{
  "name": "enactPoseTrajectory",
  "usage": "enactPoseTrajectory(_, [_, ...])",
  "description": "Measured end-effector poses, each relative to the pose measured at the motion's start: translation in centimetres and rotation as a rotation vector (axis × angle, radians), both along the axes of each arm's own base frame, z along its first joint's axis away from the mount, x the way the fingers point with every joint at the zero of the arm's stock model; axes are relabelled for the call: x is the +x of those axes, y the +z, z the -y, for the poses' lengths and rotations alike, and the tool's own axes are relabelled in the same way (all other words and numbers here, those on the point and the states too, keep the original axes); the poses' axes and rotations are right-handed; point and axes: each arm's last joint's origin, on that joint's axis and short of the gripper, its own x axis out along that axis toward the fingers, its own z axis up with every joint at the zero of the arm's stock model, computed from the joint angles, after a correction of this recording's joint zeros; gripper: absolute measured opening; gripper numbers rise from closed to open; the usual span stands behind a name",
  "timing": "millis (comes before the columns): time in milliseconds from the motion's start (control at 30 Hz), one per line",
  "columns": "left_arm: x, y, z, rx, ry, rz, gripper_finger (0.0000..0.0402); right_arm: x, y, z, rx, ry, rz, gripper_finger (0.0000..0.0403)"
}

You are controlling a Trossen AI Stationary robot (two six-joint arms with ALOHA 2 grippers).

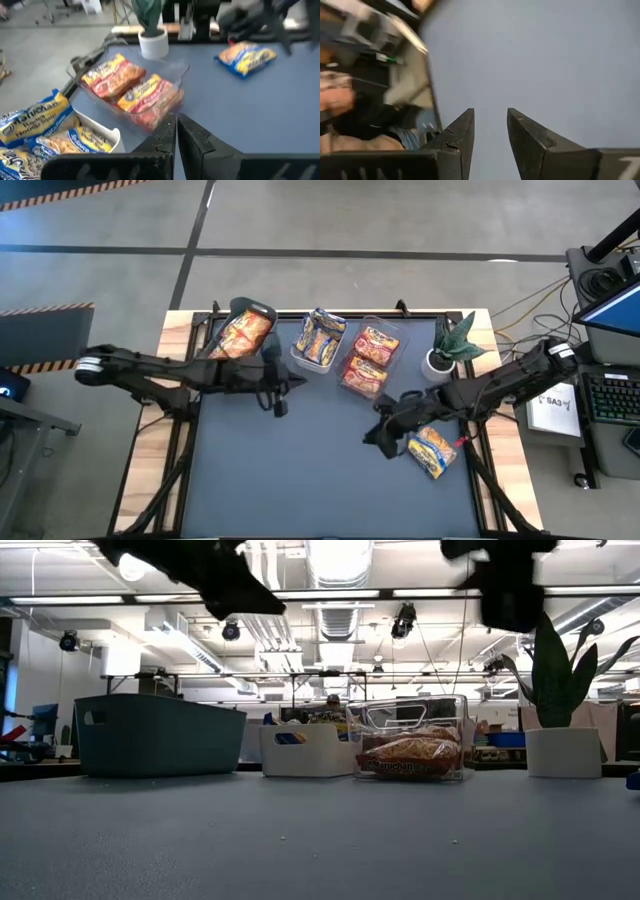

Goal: Sort Maruchan noodles
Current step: Put the blue noodle pack into the white bin

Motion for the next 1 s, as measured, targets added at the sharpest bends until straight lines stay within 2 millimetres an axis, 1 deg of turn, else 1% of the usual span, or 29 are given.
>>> enactPoseTrajectory(100, [-1.0, -0.1, 0.1, -0.004, -0.004, 0.078, 0.0, -0.2, -0.9, -1.0, 0.078, -0.058, -0.275, 0.009])
enactPoseTrajectory(167, [-1.4, -0.2, 0.1, -0.019, 0.001, 0.121, 0.0, -0.7, -1.6, -1.5, 0.069, -0.101, -0.495, 0.008])
enactPoseTrajectory(233, [-1.7, -0.5, 0.1, -0.025, 0.002, 0.131, 0.0, -1.5, -2.1, -1.7, 0.012, -0.146, -0.736, 0.0071])
enactPoseTrajectory(333, [-1.8, -0.5, 0.1, -0.027, 0.003, 0.133, 0.0, -3.0, -2.7, -1.6, -0.121, -0.265, -1.077, 0.0064])
enactPoseTrajectory(400, [-1.7, -0.4, 0.1, -0.03, 0.004, 0.136, 0.0, -3.7, -3.2, -1.6, -0.18, -0.328, -1.234, 0.0061])
enactPoseTrajectory(433, [-1.7, -0.5, 0.1, -0.03, 0.004, 0.132, 0.0, -3.8, -3.5, -1.8, -0.19, -0.342, -1.285, 0.006])
enactPoseTrajectory(500, [-1.6, -0.5, 0.1, -0.029, 0.004, 0.13, 0.0, -4.0, -4.3, -2.2, -0.189, -0.341, -1.325, 0.0053])
enactPoseTrajectory(567, [-1.6, -0.4, 0.1, -0.03, 0.004, 0.135, 0.0, -4.1, -5.4, -2.6, -0.181, -0.324, -1.323, 0.0043])
enactPoseTrajectory(700, [-1.4, -0.6, 0.1, -0.029, 0.004, 0.124, 0.0, -4.0, -7.4, -3.0, -0.15, -0.29, -1.251, 0.0016])
enactPoseTrajectory(833, [-1.3, -0.7, 0.1, -0.039, 0.008, 0.121, 0.0, -3.8, -9.2, -3.0, -0.129, -0.28, -1.169, 0.0009])
enactPoseTrajectory(933, [-1.3, -0.7, 0.1, -0.043, 0.009, 0.126, 0.0, -3.6, -9.7, -3.0, -0.13, -0.259, -1.098, 0.0009])
enactPoseTrajectory(1000, [-1.3, -0.6, 0.1, -0.043, 0.009, 0.133, 0.0, -2.7, -9.6, -3.2, -0.149, -0.251, -0.993, 0.0009])
